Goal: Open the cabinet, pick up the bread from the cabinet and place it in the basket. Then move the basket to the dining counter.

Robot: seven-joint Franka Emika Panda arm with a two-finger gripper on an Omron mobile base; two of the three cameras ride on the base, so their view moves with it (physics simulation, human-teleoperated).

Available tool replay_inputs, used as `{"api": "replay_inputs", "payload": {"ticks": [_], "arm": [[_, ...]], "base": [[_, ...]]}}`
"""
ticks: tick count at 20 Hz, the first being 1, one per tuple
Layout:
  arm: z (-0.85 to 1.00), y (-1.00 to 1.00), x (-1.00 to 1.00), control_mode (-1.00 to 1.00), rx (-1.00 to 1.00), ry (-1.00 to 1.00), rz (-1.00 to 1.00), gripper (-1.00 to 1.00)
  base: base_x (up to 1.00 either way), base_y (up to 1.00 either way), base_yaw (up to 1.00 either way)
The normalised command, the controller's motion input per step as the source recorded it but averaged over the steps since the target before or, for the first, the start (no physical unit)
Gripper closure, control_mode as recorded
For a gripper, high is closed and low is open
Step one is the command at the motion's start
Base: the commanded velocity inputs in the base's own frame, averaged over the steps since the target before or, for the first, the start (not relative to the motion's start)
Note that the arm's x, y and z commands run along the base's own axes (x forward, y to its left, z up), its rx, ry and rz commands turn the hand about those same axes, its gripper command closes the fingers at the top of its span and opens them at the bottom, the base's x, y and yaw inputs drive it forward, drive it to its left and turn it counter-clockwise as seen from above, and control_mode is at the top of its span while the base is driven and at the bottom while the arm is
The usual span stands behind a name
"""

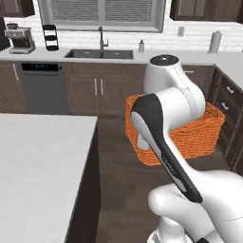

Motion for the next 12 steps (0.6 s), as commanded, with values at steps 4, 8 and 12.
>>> {"api": "replay_inputs", "payload": {"ticks": [4,8,12], "arm": [[0.0,0.0,0.0,1.0,0.0,0.0,0.0,1.0],[0.0,0.0,0.0,1.0,0.0,0.0,0.0,1.0],[0.0,0.0,0.0,1.0,0.0,0.0,0.0,1.0]], "base": [[-0.15,0.0,0.61],[-0.11,0.0,0.61],[-0.13,0.0,0.62]]}}
